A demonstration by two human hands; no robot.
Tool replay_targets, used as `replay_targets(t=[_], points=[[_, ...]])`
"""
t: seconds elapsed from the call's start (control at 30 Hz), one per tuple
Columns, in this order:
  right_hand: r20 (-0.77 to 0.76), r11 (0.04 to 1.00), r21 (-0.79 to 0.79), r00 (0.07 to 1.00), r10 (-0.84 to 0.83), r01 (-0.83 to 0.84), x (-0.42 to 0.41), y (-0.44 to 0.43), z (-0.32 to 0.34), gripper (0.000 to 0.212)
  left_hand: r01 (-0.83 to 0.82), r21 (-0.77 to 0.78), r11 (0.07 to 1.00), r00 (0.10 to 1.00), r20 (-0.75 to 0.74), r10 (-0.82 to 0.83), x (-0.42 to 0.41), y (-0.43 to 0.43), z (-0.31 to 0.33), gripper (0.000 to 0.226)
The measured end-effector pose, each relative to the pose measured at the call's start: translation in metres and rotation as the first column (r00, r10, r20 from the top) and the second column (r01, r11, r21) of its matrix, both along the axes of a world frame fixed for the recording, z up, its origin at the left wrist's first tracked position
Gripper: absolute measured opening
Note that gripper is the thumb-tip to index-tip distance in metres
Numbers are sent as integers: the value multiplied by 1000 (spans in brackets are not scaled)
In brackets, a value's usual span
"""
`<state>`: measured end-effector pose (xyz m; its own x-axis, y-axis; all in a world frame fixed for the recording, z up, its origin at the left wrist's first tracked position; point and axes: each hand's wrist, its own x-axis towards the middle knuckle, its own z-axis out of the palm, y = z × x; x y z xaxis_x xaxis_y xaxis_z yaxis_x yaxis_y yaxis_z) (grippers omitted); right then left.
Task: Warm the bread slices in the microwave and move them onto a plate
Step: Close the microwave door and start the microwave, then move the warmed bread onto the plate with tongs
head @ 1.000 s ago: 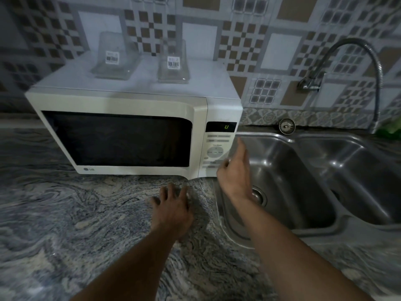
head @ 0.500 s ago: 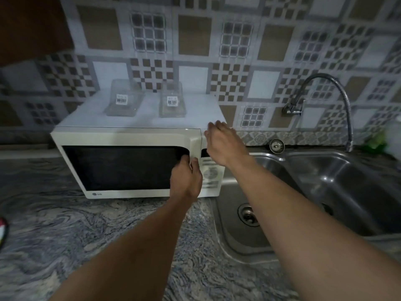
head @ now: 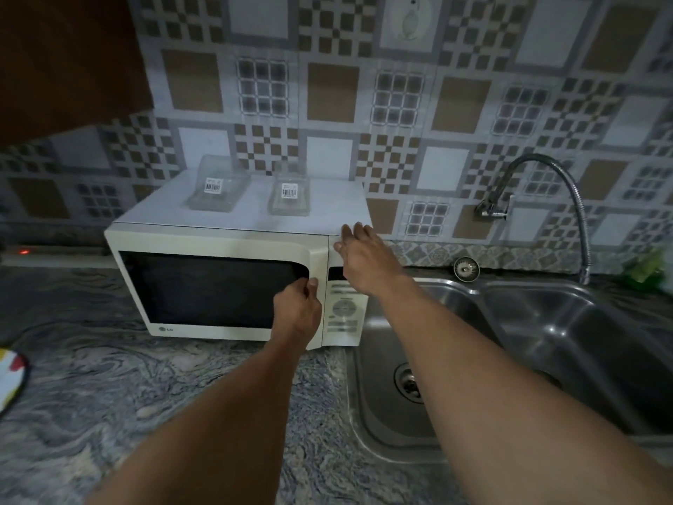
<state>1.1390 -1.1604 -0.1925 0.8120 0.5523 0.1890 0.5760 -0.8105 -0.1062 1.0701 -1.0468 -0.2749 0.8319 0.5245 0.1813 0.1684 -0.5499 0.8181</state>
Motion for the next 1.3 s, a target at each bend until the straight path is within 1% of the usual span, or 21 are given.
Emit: replay_targets(t=[0.13, 0.23, 0.4, 0.53, 0.63, 0.77, 0.87, 0.93, 1.0, 1.1, 1.17, 1.23, 1.3], points=[[18, 999, -34, 999, 41, -40, -3, -3, 3, 46, -2, -29, 1000, 1000, 17, 2, 0, 0, -2, 40], [63, 998, -41, 997, 50, -47, -4, -6, 6, 45, -6, -26, 1000, 1000, 4, 7, 1, 0, -1, 39], [88, 994, -85, 993, 80, -72, 3, -4, 2, 49, -6, -72, 997, 1000, -3, 6, -2, 0, 1, 39], [110, 989, -123, 989, 97, -83, 6, -4, 0, 53, 0, -30, 1000, 1000, 16, 1, -8, -1, 4, 39], [102, 989, -135, 992, 80, -65, 4, -5, 5, 55, 13, 18, 1000, 999, 37, -14, -22, 0, -1, 43], [41, 989, -132, 997, 70, -64, 3, -6, 5, 54, 51, 47, 998, 998, 30, -53, -44, 4, -3, 45], [-28, 994, -108, 1000, 9, -12, 1, -1, 6, 57, 56, -6, 998, 998, 7, -55, -61, 6, 2, 46], [-69, 997, -80, 997, -29, 23, -1, 2, 8, 58, 3, -82, 997, 1000, -15, -4, -73, 9, 9, 54], [-78, 996, -75, 996, -43, 37, -5, 4, 11, 56, -72, -154, 985, 997, -24, 70, -85, 14, 20, 61], [-111, 996, -64, 992, -62, 55, -7, 5, 12, 55, -112, -164, 980, 991, -87, 98, -100, 18, 33, 65], [-114, 997, -66, 992, -59, 51, -10, 8, 10, 51, -96, -212, 972, 988, -138, 67, -112, 22, 41, 85], [-126, 998, -36, 990, -57, 53, -13, 12, 12, 48, -93, -216, 972, 978, -202, 49, -124, 29, 47, 105], [-132, 999, -19, 990, -51, 48, -17, 17, 14, 50, -93, -217, 972, 964, -263, 34, -138, 36, 53, 115]])
